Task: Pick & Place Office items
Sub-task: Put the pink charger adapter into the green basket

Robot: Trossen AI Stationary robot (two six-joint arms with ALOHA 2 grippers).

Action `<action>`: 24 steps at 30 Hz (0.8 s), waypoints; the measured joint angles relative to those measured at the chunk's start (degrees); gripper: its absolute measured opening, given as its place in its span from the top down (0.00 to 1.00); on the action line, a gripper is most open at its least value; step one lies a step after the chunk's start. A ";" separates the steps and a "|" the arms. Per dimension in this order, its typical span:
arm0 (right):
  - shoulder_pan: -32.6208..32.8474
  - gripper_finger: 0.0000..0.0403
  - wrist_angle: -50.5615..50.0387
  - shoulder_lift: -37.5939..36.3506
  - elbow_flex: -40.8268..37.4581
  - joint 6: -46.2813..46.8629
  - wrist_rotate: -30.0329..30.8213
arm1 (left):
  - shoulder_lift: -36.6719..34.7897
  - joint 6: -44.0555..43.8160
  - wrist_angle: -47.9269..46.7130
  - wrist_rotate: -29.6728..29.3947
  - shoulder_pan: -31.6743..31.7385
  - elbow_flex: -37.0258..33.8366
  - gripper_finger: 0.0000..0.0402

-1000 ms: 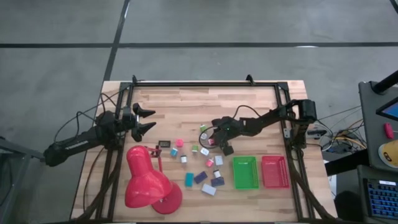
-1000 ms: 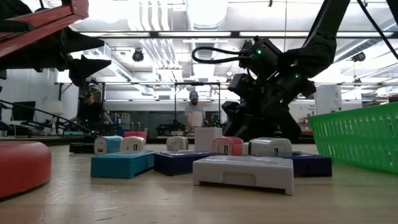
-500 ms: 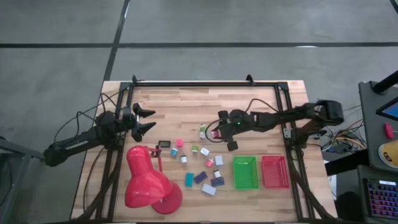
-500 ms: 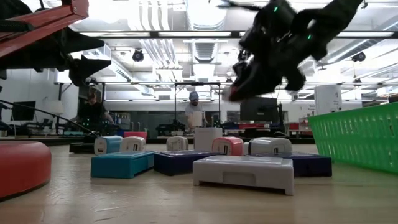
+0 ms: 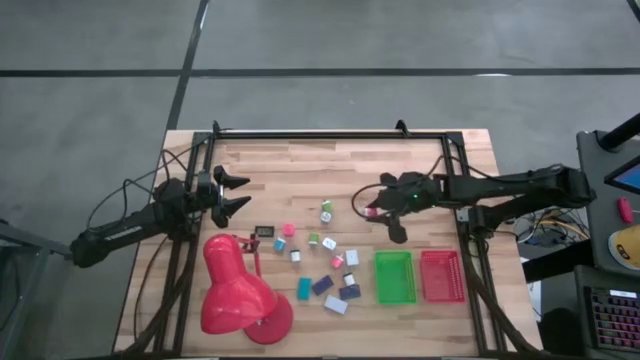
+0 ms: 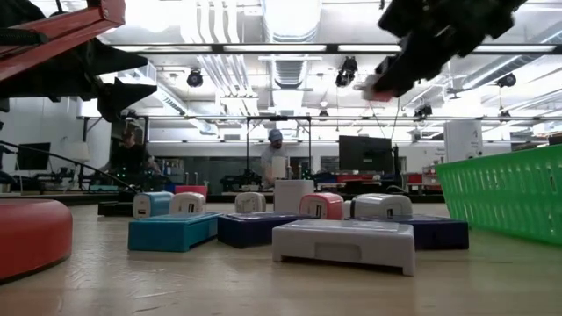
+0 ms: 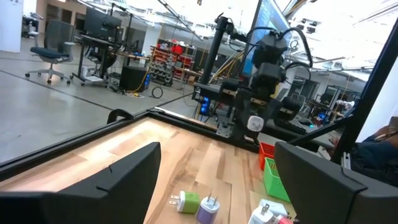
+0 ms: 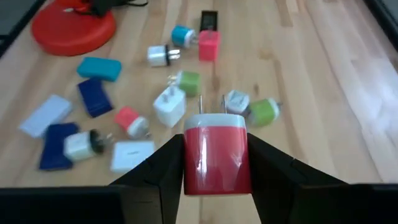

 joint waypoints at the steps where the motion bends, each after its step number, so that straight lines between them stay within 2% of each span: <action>1: 0.61 0.64 -1.25 -0.91 0.00 0.98 0.00 | 0.00 0.02 0.00 0.00 0.02 -0.01 0.20; 6: 4.55 0.65 -7.77 -4.41 0.00 9.56 3.01 | 0.00 0.02 0.00 0.00 0.00 0.01 0.20; 12: 12.12 0.63 -16.27 -4.61 0.00 20.04 7.97 | 0.00 0.01 -0.02 0.00 0.02 -0.01 0.20; 17: 18.28 0.63 -18.86 -2.68 -0.11 22.14 13.14 | 0.00 0.01 -0.02 0.00 0.02 0.00 0.20; 24: 24.00 0.64 -18.67 1.24 -0.11 25.35 11.55 | 0.00 0.01 -0.17 0.00 0.00 -0.01 0.20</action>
